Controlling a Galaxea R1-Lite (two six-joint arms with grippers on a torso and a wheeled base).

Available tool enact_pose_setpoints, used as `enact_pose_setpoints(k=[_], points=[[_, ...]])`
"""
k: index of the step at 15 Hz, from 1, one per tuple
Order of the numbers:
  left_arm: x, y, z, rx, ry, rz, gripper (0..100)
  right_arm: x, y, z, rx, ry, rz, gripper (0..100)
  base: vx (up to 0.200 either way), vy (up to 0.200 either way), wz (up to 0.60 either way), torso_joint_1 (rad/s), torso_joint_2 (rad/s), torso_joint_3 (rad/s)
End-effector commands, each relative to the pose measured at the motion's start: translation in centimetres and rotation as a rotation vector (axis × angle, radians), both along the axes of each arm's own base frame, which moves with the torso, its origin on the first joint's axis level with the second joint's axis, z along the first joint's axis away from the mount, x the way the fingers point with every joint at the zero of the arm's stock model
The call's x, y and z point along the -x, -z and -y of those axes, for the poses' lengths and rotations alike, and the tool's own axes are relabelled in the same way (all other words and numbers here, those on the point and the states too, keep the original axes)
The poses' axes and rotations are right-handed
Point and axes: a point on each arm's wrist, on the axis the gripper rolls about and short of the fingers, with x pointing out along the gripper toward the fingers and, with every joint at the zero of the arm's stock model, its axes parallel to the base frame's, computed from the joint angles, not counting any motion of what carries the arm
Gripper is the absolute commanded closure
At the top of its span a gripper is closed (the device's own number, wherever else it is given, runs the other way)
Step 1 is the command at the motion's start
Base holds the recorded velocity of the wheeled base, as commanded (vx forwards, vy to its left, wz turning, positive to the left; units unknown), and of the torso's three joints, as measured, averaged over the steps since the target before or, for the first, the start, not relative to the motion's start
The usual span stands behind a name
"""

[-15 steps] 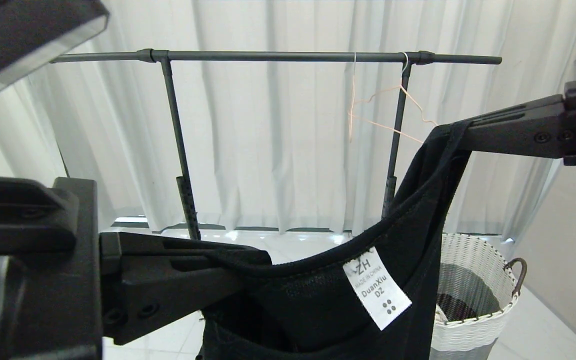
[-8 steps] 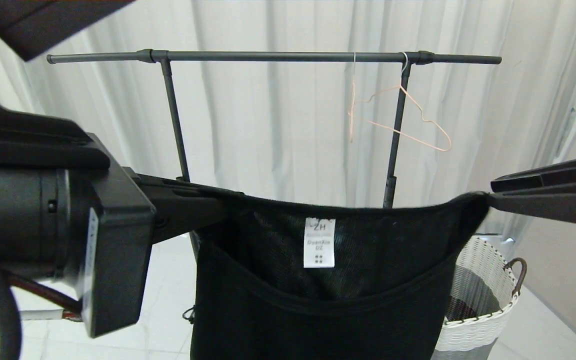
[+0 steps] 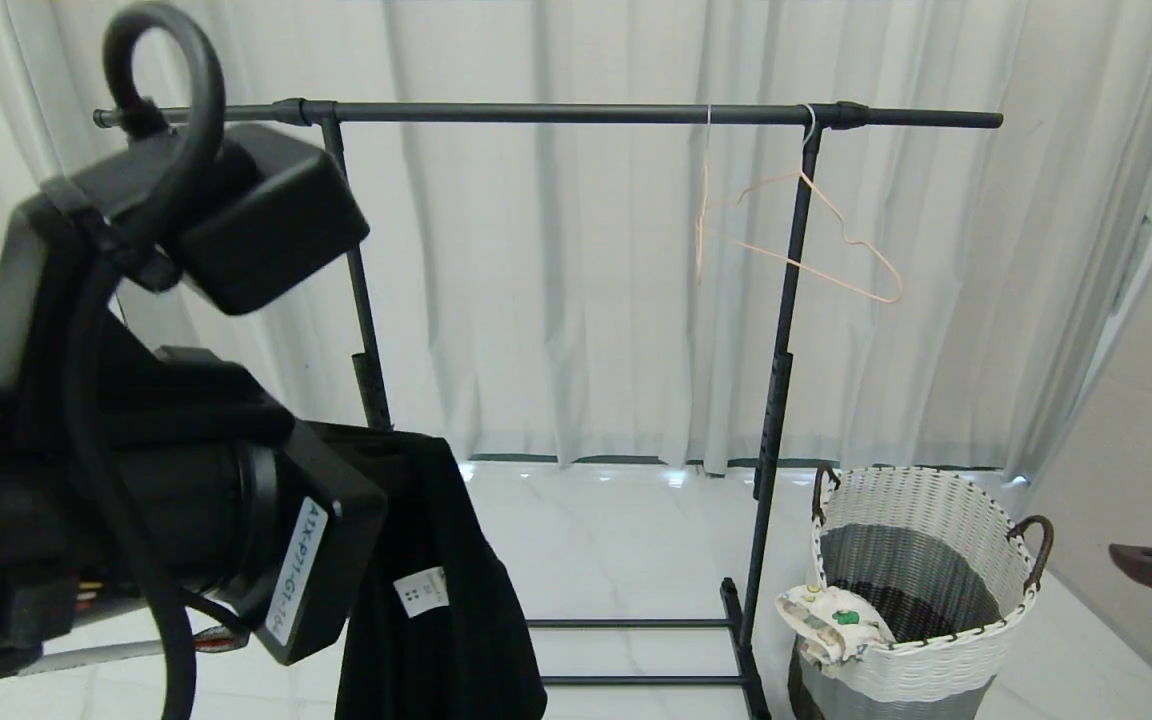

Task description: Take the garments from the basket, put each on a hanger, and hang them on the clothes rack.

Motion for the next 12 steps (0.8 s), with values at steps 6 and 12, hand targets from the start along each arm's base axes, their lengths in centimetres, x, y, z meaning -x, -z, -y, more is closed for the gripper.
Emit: enact_pose_setpoints(k=[6,12], points=[[3.3,5.9,-9.6,-0.124,-0.332,0.015,100,-0.7,3.9,5.7,0.14,0.587,-0.075,0,0.0,0.0,0.0,0.0,0.0,0.0],[4.1,6.8,-12.1,-0.142,-0.502,0.022,100,-2.5,5.8,6.1,0.148,0.624,0.014,0,0.0,0.0,0.0,0.012,-0.04,-0.025]])
